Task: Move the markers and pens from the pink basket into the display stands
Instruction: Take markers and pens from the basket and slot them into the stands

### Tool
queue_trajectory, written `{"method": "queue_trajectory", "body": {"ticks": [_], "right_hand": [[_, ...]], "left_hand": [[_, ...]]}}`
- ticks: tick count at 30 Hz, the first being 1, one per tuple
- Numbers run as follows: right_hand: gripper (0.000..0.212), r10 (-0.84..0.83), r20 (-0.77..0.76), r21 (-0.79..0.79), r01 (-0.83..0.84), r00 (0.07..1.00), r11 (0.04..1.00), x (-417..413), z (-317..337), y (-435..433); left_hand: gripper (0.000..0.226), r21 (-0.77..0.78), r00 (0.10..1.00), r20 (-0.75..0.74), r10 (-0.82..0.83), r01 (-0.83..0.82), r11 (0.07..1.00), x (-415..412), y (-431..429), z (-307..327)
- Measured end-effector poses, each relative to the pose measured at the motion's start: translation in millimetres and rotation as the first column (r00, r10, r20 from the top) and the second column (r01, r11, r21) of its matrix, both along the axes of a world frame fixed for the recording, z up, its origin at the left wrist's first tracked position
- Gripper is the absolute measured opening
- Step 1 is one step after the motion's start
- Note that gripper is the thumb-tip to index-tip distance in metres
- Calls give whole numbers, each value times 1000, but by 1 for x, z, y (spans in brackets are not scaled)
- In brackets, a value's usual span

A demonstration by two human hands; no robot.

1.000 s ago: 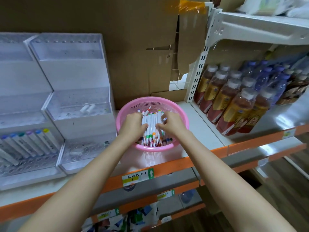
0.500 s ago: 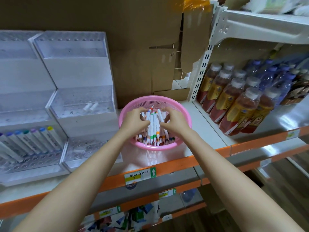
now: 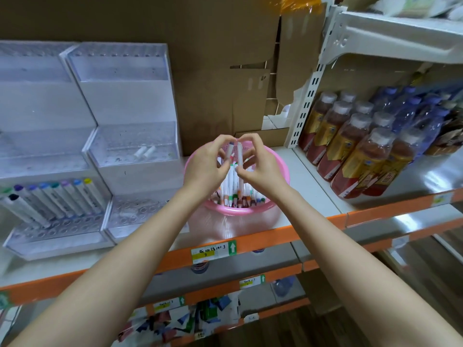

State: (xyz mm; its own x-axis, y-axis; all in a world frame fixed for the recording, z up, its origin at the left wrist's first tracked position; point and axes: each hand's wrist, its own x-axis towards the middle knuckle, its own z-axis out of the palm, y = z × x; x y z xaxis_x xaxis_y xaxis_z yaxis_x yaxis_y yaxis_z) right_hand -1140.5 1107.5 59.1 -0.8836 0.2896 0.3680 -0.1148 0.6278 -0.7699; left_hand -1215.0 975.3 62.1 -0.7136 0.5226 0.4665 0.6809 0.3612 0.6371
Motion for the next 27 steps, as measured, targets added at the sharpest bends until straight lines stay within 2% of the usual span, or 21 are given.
{"method": "queue_trajectory", "body": {"ticks": [6, 15, 22, 27], "right_hand": [[49, 33, -183, 11, -32, 982, 999, -7, 18, -30], [49, 37, -204, 52, -27, 978, 998, -22, 31, -93], [52, 33, -196, 35, -26, 980, 999, -44, 30, -163], [49, 74, -177, 78, -61, 981, 995, -60, 30, -221]], "left_hand": [[40, 51, 993, -121, 6, 0, 999, 7, -27, 19], [38, 157, 972, -221, 79, -44, 987, 2, -102, 28], [32, 157, 979, -157, 127, -102, 982, -12, -185, 32], [32, 146, 980, -104, 168, -153, 977, -31, -242, 33]]}}
